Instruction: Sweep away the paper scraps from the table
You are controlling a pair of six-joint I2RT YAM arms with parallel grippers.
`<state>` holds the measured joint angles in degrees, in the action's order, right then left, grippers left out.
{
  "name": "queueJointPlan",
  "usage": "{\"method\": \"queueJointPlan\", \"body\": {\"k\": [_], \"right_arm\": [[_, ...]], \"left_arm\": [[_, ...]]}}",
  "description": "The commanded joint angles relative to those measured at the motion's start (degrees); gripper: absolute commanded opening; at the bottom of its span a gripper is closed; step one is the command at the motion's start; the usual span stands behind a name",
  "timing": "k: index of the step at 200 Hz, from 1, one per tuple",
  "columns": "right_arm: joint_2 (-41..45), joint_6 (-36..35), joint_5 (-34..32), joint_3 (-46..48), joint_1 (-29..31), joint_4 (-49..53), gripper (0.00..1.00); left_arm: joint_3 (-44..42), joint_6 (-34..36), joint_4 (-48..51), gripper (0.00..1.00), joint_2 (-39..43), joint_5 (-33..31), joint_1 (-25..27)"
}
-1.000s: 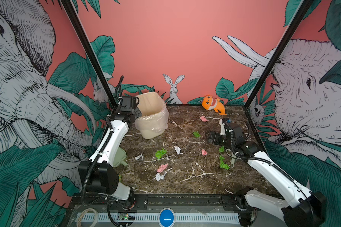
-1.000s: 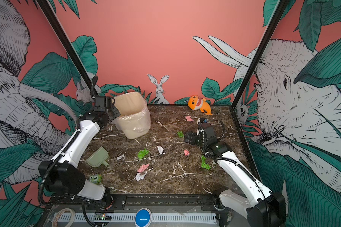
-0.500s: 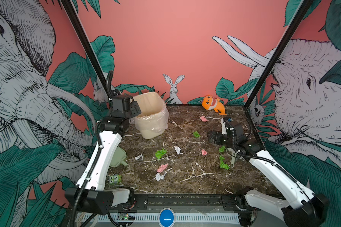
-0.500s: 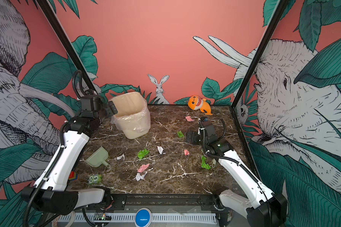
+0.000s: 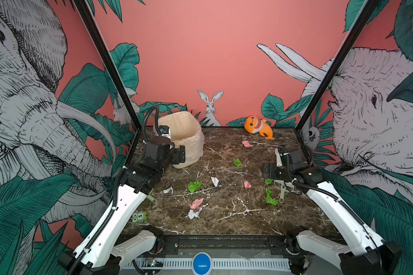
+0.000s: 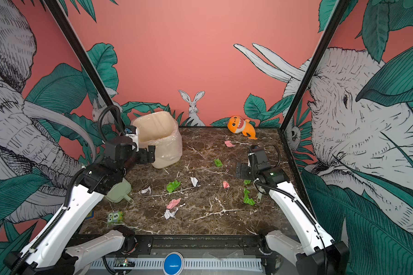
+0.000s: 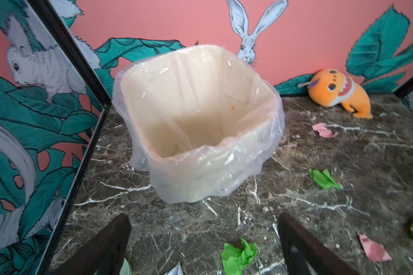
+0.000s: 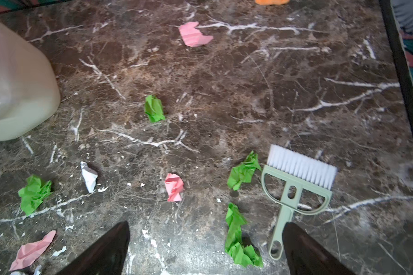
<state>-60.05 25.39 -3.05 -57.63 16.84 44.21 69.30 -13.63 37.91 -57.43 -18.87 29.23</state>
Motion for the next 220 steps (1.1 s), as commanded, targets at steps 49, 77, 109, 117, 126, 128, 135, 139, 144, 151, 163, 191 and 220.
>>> {"method": "queueJointPlan", "body": {"k": [49, 77, 109, 117, 126, 128, 135, 139, 144, 151, 163, 191, 220], "right_arm": [[-0.31, -0.25, 3.32, 5.56, -11.13, 6.42, 0.99], [-1.46, -0.36, -1.16, 7.3, -13.33, 7.33, 0.99], [-3.99, -2.06, 3.58, 10.2, -18.25, 5.73, 0.99], [-4.61, -2.35, 5.37, 11.09, -19.54, 4.97, 0.99], [-4.94, -2.44, 6.34, 11.8, -20.37, 4.05, 0.99], [-5.06, -2.45, 6.49, 11.87, -20.54, 3.87, 0.99], [-5.43, -2.33, 6.81, 11.93, -21.02, 3.38, 0.99], [-5.72, -2.31, 6.9, 12.08, -21.41, 2.99, 0.99], [-6.29, -2.2, 6.98, 12.37, -21.89, 2.52, 0.99], [-7.26, -2.05, 7.68, 12.89, -22.6, 1.67, 0.99], [-9.42, -1.54, 9.1, 14.1, -23.78, 0.03, 0.98], [-13.58, -0.2, 9.9, 16.88, -24.58, -4.05, 0.92], [-16.94, 0.54, 8.49, 17.51, -24.75, -5.72, 0.85]], "left_arm": [[-12.13, -1.91, -3.62, 0.97, 2.29, 7.29, 9.91], [-15.09, -3.13, -7.03, 0.97, -0.05, 9.29, 13.89], [-17.29, -4.04, -10.8, 0.97, -2.53, 11.85, 15.53], [-17.98, -4.34, -12.16, 0.97, -2.83, 12.59, 15.76], [-18.59, -4.56, -13.48, 0.97, -3.25, 13.43, 15.94], [-18.67, -4.56, -13.65, 0.97, -3.38, 13.67, 15.92], [-18.74, -4.65, -13.99, 0.97, -3.95, 14.03, 16.03], [-18.75, -4.65, -14.08, 0.97, -4.26, 14.27, 16.03], [-18.63, -4.59, -14.09, 0.97, -4.65, 14.54, 16.13], [-18.61, -4.57, -14.16, 0.97, -5.11, 14.82, 16.21], [-18.84, -4.57, -14.5, 0.97, -5.71, 15.31, 16.29], [-19.35, -4.61, -15.41, 0.97, -6.37, 16.48, 16.46], [-20.02, -4.65, -15.58, 0.97, -6.39, 16.03, 16.56]]}}
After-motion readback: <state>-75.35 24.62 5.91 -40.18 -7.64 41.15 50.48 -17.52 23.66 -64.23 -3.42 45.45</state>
